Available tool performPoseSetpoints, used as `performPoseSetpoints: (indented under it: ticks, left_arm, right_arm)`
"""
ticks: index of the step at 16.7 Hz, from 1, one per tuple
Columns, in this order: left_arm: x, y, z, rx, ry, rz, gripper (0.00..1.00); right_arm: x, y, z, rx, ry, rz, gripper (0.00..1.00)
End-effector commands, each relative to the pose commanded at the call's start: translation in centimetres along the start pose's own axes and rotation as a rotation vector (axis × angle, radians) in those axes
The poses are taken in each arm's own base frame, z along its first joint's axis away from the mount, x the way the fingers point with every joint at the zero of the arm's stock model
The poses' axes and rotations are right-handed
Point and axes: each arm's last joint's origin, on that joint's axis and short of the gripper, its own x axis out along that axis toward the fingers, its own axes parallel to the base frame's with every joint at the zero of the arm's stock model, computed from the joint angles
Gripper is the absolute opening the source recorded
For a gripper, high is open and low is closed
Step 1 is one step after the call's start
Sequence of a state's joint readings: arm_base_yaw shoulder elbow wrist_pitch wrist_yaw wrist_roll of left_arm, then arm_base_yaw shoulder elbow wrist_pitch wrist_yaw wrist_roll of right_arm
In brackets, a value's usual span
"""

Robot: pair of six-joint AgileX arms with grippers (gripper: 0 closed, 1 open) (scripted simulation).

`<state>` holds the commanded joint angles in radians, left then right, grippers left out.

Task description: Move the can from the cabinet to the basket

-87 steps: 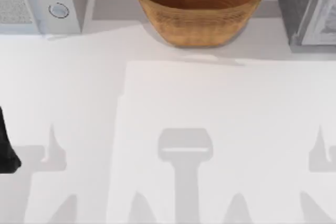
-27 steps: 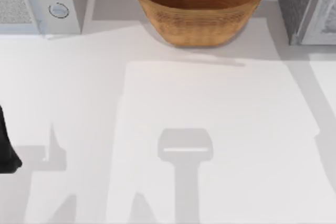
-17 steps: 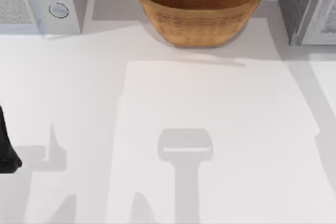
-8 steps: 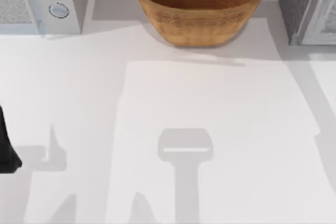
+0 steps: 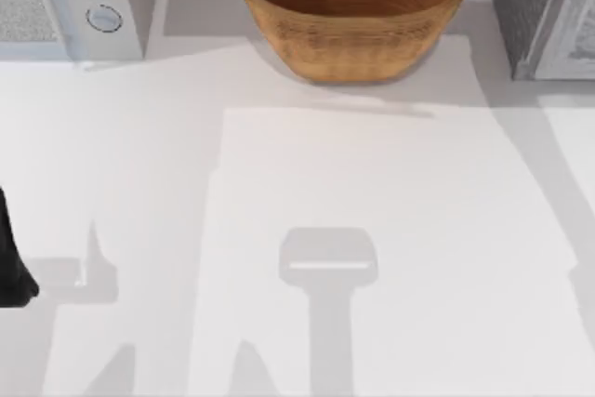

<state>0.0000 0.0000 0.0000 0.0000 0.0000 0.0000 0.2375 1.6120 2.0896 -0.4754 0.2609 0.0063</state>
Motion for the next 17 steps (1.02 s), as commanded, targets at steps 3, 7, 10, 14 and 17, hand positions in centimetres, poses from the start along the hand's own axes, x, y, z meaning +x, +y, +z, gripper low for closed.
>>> performPoseSetpoints:
  ticks: [3,7,10,14,17]
  left_arm:
    - [0.0,0.0,0.0,0.000,0.000,0.000,1.00]
    - [0.0,0.0,0.0,0.000,0.000,0.000,1.00]
    - [0.0,0.0,0.0,0.000,0.000,0.000,1.00]
    - [0.0,0.0,0.0,0.000,0.000,0.000,1.00]
    - [0.0,0.0,0.0,0.000,0.000,0.000,1.00]
  right_arm:
    - [-6.7,-0.1,2.4,0.004,-0.007,-0.001,0.00]
    - [-12.7,-0.8,3.7,0.008,-0.004,0.000,0.00]
    - [-13.0,-0.8,3.8,0.008,-0.004,0.000,0.00]
    - [-13.2,-1.1,3.5,0.011,-0.006,0.000,0.00]
    - [-14.5,-2.0,2.3,0.015,-0.020,0.005,0.00]
